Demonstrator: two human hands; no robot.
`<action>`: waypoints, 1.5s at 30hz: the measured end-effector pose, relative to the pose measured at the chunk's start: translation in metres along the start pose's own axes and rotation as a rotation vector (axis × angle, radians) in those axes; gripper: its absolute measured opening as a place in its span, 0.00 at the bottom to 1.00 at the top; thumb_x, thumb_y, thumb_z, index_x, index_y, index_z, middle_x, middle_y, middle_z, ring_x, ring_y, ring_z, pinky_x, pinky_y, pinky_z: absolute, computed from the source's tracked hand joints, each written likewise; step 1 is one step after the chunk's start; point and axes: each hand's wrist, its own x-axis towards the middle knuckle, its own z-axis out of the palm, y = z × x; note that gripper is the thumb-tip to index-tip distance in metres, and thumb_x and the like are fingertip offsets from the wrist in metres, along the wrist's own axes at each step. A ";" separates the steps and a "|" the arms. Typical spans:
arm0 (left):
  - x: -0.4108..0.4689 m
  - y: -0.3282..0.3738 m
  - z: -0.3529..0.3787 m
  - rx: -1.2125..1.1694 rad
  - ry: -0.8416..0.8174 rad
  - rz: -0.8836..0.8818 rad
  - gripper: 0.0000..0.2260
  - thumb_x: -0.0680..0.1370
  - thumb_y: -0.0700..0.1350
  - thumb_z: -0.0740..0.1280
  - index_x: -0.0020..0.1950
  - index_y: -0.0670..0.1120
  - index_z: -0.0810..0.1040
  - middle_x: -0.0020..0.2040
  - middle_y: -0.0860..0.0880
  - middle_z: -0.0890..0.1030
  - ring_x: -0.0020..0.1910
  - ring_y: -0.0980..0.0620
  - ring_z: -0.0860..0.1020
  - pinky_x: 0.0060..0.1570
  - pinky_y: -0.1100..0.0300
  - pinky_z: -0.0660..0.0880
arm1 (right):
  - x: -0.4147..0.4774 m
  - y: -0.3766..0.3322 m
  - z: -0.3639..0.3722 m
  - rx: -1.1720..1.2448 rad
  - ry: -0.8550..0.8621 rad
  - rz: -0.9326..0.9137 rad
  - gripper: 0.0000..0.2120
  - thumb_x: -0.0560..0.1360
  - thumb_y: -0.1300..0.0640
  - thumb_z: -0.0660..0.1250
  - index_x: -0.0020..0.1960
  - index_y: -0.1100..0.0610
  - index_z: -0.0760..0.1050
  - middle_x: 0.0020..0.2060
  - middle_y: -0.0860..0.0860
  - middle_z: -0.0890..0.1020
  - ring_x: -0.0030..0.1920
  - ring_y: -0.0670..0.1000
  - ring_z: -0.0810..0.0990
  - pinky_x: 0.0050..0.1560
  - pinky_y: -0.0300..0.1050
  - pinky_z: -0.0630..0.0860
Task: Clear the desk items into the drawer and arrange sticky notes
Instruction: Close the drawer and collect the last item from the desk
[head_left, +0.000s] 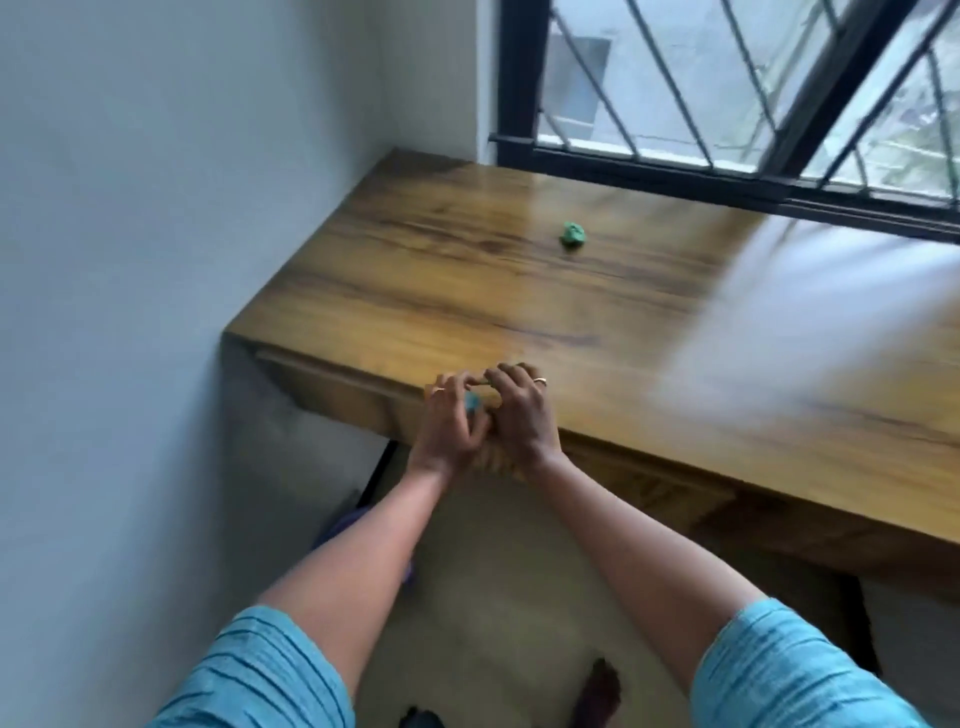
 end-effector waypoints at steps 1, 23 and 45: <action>-0.015 -0.018 -0.018 -0.031 0.030 -0.040 0.17 0.68 0.44 0.57 0.53 0.38 0.72 0.45 0.36 0.78 0.47 0.47 0.70 0.50 0.56 0.64 | -0.005 -0.016 0.013 -0.036 -0.006 -0.070 0.09 0.66 0.60 0.67 0.45 0.61 0.81 0.41 0.57 0.83 0.42 0.60 0.81 0.37 0.46 0.79; -0.241 -0.272 0.020 -0.267 -0.171 -1.377 0.10 0.74 0.37 0.66 0.53 0.33 0.75 0.50 0.34 0.80 0.50 0.38 0.79 0.40 0.54 0.69 | -0.118 -0.073 0.323 0.112 -0.955 0.585 0.15 0.80 0.59 0.55 0.64 0.61 0.73 0.58 0.62 0.77 0.58 0.61 0.76 0.53 0.47 0.72; -0.174 -0.228 -0.019 -0.120 0.078 -1.215 0.19 0.77 0.31 0.58 0.68 0.38 0.70 0.65 0.40 0.73 0.64 0.42 0.72 0.64 0.55 0.67 | -0.085 -0.089 0.272 0.025 -0.713 0.318 0.17 0.76 0.67 0.54 0.62 0.62 0.72 0.60 0.57 0.75 0.59 0.58 0.74 0.50 0.44 0.70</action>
